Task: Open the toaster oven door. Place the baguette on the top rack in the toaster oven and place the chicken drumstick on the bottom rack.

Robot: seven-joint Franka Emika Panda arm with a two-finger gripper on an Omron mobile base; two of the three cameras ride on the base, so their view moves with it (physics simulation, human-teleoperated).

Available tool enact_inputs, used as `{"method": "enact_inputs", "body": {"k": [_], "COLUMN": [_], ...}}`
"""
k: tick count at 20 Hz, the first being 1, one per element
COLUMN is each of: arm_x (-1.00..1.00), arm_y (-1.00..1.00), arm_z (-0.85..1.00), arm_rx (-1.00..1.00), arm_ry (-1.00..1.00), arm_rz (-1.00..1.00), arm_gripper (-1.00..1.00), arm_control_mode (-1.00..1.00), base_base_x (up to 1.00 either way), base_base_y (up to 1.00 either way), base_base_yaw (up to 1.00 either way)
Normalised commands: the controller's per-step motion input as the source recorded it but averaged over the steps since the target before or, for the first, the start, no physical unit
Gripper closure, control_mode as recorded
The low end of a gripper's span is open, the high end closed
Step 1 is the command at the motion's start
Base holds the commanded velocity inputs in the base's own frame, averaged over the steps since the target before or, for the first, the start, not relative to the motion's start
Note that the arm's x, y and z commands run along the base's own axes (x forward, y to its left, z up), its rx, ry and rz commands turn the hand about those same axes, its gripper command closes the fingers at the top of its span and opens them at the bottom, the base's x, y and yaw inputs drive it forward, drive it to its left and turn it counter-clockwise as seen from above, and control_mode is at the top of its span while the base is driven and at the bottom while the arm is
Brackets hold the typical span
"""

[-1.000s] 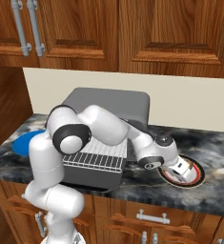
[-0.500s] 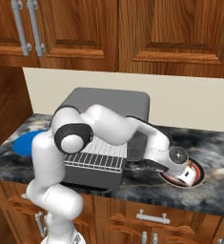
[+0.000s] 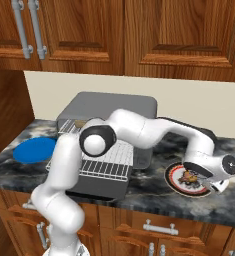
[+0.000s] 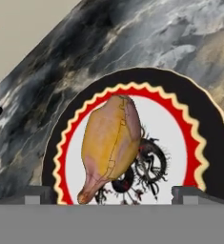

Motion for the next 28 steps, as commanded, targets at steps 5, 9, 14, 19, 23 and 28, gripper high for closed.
{"method": "enact_inputs", "body": {"k": [5,9,14,19,23,28], "arm_x": [0.49,0.46,0.15,0.03,0.01,-0.27], "arm_y": [0.0,0.0,0.04,0.11,0.29,0.52], "arm_z": [-0.08,-0.16,-0.6,-0.34,-0.27,-0.34], "arm_rx": [0.18,0.14,0.06,0.02,0.0,0.0], "arm_ry": [0.17,0.18,0.21,0.11,0.07,0.02], "arm_rz": [0.0,0.0,0.0,0.0,0.0,0.0], "arm_gripper": [-1.0,-1.0,-1.0,-1.0,1.0,1.0], "arm_control_mode": [-1.0,-1.0,-1.0,-1.0,-1.0,-1.0], "base_base_x": [0.0,0.0,0.0,0.0,0.0,0.0], "base_base_y": [0.0,0.0,0.0,0.0,0.0,0.0], "base_base_yaw": [0.0,0.0,0.0,0.0,0.0,0.0]}}
